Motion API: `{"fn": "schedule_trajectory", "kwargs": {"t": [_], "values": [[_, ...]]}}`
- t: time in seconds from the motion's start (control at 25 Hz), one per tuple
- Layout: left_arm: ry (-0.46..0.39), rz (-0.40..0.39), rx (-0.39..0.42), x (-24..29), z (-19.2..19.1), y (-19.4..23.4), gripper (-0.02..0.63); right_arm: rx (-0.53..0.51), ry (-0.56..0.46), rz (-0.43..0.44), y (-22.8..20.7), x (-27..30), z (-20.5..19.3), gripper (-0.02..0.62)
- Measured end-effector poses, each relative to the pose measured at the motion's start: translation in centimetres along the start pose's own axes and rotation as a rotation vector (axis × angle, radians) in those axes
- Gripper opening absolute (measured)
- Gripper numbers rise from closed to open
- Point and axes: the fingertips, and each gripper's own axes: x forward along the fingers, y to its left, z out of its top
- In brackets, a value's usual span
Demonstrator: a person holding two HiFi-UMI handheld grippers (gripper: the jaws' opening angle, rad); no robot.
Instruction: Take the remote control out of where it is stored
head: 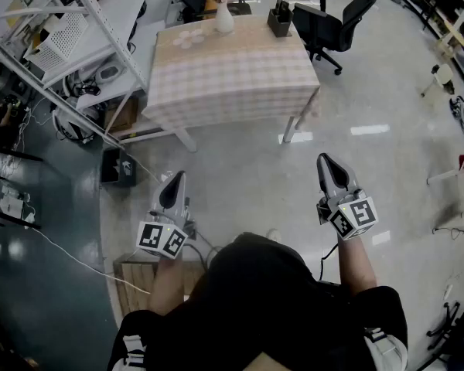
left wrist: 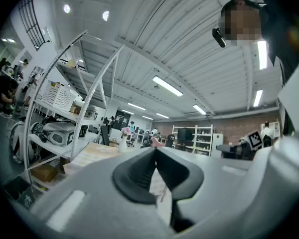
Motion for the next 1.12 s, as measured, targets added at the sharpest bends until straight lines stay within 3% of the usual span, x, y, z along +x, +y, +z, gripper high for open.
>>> {"fn": "schedule_trajectory", "kwargs": {"t": [0.44,0.6,0.84,1.12], "values": [[0.013,0.007,0.006,2.6,-0.8,-1.9,0.003,0.021,0.017,-0.002,-3.1,-0.4,-0.3,0.006],[-0.001,0.017,0.006,3.7,-0.6,-3.0,0.003,-0.070,0.065,-0.021,-4.4,-0.3,-0.1,0.005],[-0.019,0.032,0.020,4.8,-0.7,-5.4,0.003,0.002,0.063,0.037,-6.2,-1.1,0.2,0.005],[-0.047,0.105,0.029,4.6,-1.0,-8.0,0.003,-0.071,0.080,0.074,-8.9,-3.4,0.3,0.005]]}}
